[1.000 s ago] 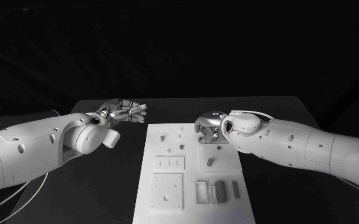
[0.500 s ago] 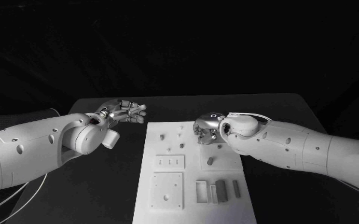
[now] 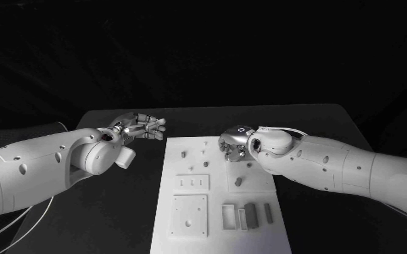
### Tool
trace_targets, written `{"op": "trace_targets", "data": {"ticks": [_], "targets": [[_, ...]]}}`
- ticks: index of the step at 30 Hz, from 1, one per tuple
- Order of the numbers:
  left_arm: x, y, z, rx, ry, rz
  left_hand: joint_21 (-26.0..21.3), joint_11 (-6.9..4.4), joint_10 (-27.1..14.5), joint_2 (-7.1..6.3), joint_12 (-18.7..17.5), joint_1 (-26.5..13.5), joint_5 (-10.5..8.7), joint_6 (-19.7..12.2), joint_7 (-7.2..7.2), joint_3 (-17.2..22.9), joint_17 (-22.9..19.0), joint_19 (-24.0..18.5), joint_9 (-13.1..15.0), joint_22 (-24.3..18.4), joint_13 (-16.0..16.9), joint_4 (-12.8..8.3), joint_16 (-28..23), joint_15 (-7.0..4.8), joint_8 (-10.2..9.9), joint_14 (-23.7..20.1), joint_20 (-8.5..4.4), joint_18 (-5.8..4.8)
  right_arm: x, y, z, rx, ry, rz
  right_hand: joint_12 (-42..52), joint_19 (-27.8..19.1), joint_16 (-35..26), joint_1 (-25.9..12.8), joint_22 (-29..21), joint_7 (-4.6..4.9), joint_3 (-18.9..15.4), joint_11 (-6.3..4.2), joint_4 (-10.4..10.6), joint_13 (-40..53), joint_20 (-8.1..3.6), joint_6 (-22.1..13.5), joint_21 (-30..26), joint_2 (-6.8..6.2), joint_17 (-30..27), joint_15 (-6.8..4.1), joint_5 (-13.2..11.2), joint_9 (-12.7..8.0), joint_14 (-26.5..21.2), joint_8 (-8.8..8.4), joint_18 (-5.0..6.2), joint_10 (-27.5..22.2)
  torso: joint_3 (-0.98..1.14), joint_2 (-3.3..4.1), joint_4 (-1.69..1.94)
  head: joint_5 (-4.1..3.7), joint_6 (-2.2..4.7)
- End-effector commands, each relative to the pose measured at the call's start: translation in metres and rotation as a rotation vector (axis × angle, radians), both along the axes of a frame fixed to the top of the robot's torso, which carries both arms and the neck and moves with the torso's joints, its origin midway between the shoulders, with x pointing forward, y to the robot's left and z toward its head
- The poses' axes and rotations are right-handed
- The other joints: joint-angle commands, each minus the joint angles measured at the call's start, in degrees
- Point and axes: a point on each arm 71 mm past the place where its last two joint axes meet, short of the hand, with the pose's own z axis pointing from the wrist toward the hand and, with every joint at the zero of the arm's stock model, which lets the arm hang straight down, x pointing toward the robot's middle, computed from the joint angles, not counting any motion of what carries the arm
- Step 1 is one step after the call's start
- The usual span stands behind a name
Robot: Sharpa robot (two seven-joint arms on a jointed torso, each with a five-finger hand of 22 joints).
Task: Assemble the parts on the task board
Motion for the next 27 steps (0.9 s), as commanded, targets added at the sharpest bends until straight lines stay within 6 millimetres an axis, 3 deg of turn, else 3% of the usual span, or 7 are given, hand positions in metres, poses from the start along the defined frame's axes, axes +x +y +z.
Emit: {"op": "trace_targets", "data": {"ticks": [1,27], "targets": [[-0.0003,-0.003,0.0006,-0.006,0.004,-0.024,-0.25,0.11,0.38,0.01,-0.32,-0.44,-0.23,0.47,0.56,-0.47,0.06,0.3,-0.09,-0.06,-0.1,0.01,-0.26,0.1,-0.37,0.32,-0.29,0.12,-0.0027,-0.0035,-0.0066,-0.056,0.011,0.0,0.32,-0.25,0.37,0.1,1.21,-0.09,-0.24,0.04,-0.16,0.25,-0.37,0.71,0.27,0.05,-0.14,-0.64,-0.08,0.12,-0.05,0.4,5.19,0.64,0.03,0.14,0.02,-0.05,-0.07],[-0.0008,-0.0017,0.0002,-0.002,0.01,-0.031,-0.43,0.11,0.54,-0.08,-0.62,-0.55,-0.24,0.54,0.55,-0.52,0.27,0.37,-0.18,-0.16,-0.09,0.01,-0.53,0.12,-0.5,0.36,-0.49,-0.12,-0.0028,-0.0085,-0.0056,-0.078,-0.025,0.013,0.19,-0.44,0.75,1.33,1.19,-0.56,-0.34,-0.39,-0.2,1.83,-0.4,1.3,0.55,-0.55,-0.58,-1.04,-0.06,0.53,-0.07,0.5,5.19,1.71,0.16,0.64,0.1,-0.11,-0.05]]}}
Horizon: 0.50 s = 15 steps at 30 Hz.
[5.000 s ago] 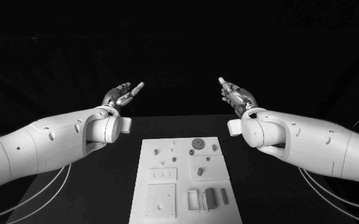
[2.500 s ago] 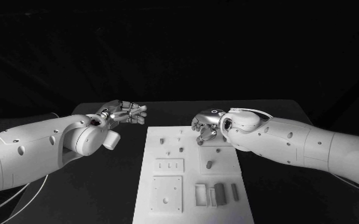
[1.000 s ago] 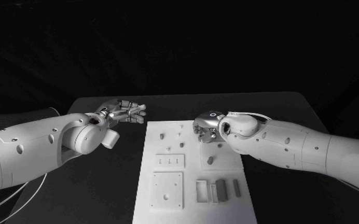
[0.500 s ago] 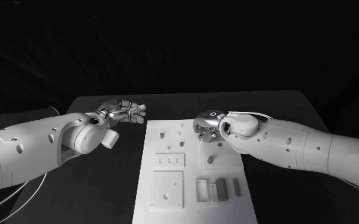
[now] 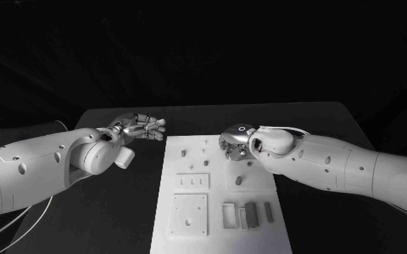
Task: Assemble the parts on the task board
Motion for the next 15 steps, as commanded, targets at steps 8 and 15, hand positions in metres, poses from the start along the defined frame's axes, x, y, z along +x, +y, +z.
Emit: {"op": "trace_targets", "data": {"ticks": [8,15], "targets": [[-0.0004,-0.0023,0.001,-0.004,0.0,-0.024,-0.25,-0.09,0.41,-0.09,-0.29,-0.56,-0.23,0.58,0.55,-0.21,0.14,0.2,-0.09,-0.08,-0.05,0.0,-0.37,0.11,-0.3,0.39,-0.35,0.19,-0.0015,-0.0045,-0.0084,-0.056,-0.004,0.007,0.01,-0.23,0.5,1.66,1.19,-0.3,-0.09,-0.29,-0.09,1.15,-0.26,0.81,0.49,0.37,-0.27,-0.53,-0.05,0.3,-0.16,0.41,4.91,0.88,0.03,0.17,0.04,-0.02,0.15],[-0.0006,-0.0026,0.0009,-0.004,0.002,-0.027,-0.3,-0.09,0.45,-0.08,-0.38,-0.56,-0.23,0.59,0.54,-0.21,0.2,0.21,-0.12,-0.1,-0.05,0.0,-0.45,0.12,-0.34,0.39,-0.41,0.12,-0.0002,-0.0026,-0.0069,-0.048,-0.03,0.011,-0.08,-0.24,0.57,1.97,1.19,-0.31,-0.12,-0.32,-0.09,1.46,-0.26,0.77,0.55,0.32,-0.33,-0.55,-0.06,0.35,-0.15,0.34,4.91,0.86,0.03,0.27,0.07,-0.06,0.36]]}}
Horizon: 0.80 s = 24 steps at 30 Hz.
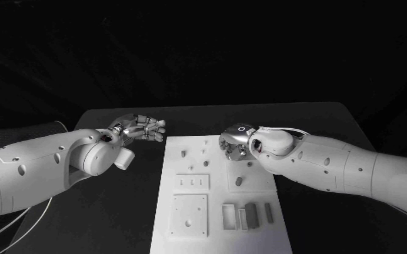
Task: Assemble the parts on the task board
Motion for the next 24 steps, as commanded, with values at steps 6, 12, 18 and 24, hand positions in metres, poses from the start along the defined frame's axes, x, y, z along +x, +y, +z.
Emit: {"op": "trace_targets", "data": {"ticks": [6,12,18,24], "targets": [[-0.0004,-0.0025,0.001,-0.003,0.0,-0.023,-0.35,-0.1,0.44,-0.11,-0.46,-0.57,-0.24,0.39,0.34,-0.22,0.09,0.01,-0.09,-0.08,-0.05,0.0,-0.29,0.13,-0.37,0.38,-0.23,0.43,-0.0013,-0.0016,-0.0071,-0.037,-0.001,0.002,-0.13,-0.15,0.36,0.37,1.18,0.12,-0.23,-0.13,-0.03,0.03,-0.33,0.35,0.35,-0.07,-0.07,-0.24,-0.08,0.08,0.17,0.01,4.9,0.17,-0.01,0.1,0.06,0.01,0.19],[-0.0006,-0.0026,0.0009,-0.002,0.001,-0.026,-0.41,-0.08,0.44,-0.13,-0.58,-0.61,-0.23,0.37,0.36,-0.24,0.15,0.0,-0.12,-0.11,-0.06,0.01,-0.38,0.15,-0.43,0.36,-0.28,0.35,-0.0017,-0.0022,-0.0073,-0.04,0.003,0.001,-0.38,-0.25,0.36,-0.11,1.14,0.21,-0.53,-0.08,0.02,0.45,-0.21,0.19,0.34,-0.43,-0.21,-0.21,-0.08,0.1,0.02,-0.17,4.9,-0.03,-0.04,0.13,0.03,0.01,0.22],[0.0011,-0.0024,0.0002,0.001,0.001,-0.025,-0.47,-0.05,0.42,-0.14,-0.69,-0.62,-0.23,0.35,0.38,-0.25,0.21,-0.01,-0.15,-0.14,-0.07,0.0,-0.47,0.16,-0.49,0.34,-0.33,0.28,-0.0037,-0.0024,-0.007,-0.04,0.003,0.006,-0.62,-0.35,0.39,-0.35,1.11,0.24,-0.66,0.0,0.04,0.72,-0.14,0.12,0.3,-0.69,-0.29,-0.13,-0.07,0.12,-0.11,-0.27,4.9,-0.29,-0.04,0.19,-0.05,-0.01,0.24],[0.0014,-0.0027,-0.0002,0.001,0.002,-0.026,-0.52,-0.03,0.42,-0.11,-0.79,-0.64,-0.24,0.33,0.39,-0.24,0.26,0.0,-0.18,-0.16,-0.08,0.0,-0.55,0.18,-0.53,0.33,-0.38,0.21,-0.0065,-0.0022,-0.0063,-0.039,0.003,0.011,-0.65,-0.35,0.47,-0.4,1.11,0.21,-0.67,0.03,0.04,0.98,-0.13,0.29,0.32,-0.73,-0.32,-0.1,-0.06,0.2,-0.13,-0.22,4.9,-0.24,0.0,0.23,-0.08,-0.14,0.23]]}}
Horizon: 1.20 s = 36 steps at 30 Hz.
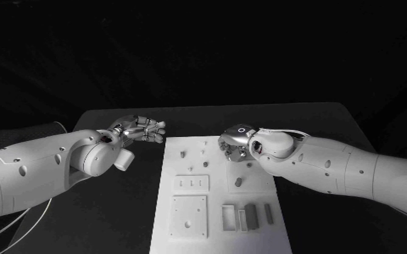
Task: Assemble the parts on the task board
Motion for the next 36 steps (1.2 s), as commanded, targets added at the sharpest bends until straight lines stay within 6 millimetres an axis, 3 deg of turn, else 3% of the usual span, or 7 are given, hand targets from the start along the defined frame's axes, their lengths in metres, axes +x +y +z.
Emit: {"op": "trace_targets", "data": {"ticks": [1,13,23,36], "targets": [[-0.0003,-0.0026,0.0008,-0.006,-0.002,-0.021,-0.32,-0.03,0.42,-0.12,-0.37,-0.64,-0.24,0.32,0.4,-0.25,0.08,0.0,-0.07,-0.06,-0.08,0.01,-0.35,0.18,-0.33,0.33,-0.4,0.23,-0.0043,-0.0022,-0.0074,-0.038,0.025,0.001,0.07,-0.34,0.26,-0.18,1.11,0.21,-0.38,0.06,0.05,0.18,-0.14,0.28,0.32,-0.52,-0.11,-0.09,-0.07,0.09,-0.16,-0.25,4.9,-0.48,0.05,0.01,0.01,-0.09,-0.03],[-0.0011,-0.0009,0.0006,-0.005,0.002,-0.02,-0.4,-0.01,0.44,-0.16,-0.52,-0.64,-0.24,0.31,0.41,-0.26,0.18,0.01,-0.11,-0.1,-0.09,0.0,-0.47,0.2,-0.39,0.32,-0.48,0.12,-0.0059,-0.0039,-0.0068,-0.039,0.02,-0.001,-0.43,-0.5,0.31,-0.53,1.06,0.24,-0.39,0.24,0.05,0.62,-0.06,0.23,0.23,-1.01,-0.26,0.08,-0.03,0.14,-0.45,-0.41,4.9,-0.99,0.07,0.06,0.06,-0.28,-0.11],[-0.0015,-0.0002,0.0005,-0.005,0.005,-0.02,-0.49,0.03,0.41,-0.22,-0.69,-0.68,-0.24,0.25,0.45,-0.29,0.27,0.01,-0.15,-0.14,-0.1,0.0,-0.59,0.22,-0.48,0.31,-0.56,0.0,-0.0055,-0.005,-0.006,-0.036,0.009,-0.007,-1.7,-1.25,0.43,-0.65,1.08,0.39,-0.08,0.61,0.13,1.45,0.34,-1.51,-0.04,-2.07,-0.51,0.44,-0.04,-0.18,-1.55,-1.6,4.9,-2.59,0.06,0.11,0.1,-0.45,0.15],[-0.0016,0.0012,0.0005,-0.003,0.006,-0.018,-0.56,0.06,0.41,-0.24,-0.84,-0.66,-0.23,0.21,0.48,-0.28,0.36,0.02,-0.19,-0.17,-0.1,-0.01,-0.7,0.23,-0.56,0.31,-0.64,-0.1,-0.0077,-0.008,-0.0065,-0.049,0.019,-0.008,-1.81,-1.34,0.86,-0.63,1.14,0.12,0.14,0.63,0.12,2.33,0.42,-0.25,0.11,-1.76,-0.58,0.48,-0.05,0.22,-1.81,-0.97,4.9,-2.53,0.04,0.12,0.13,-0.53,0.02]]}}
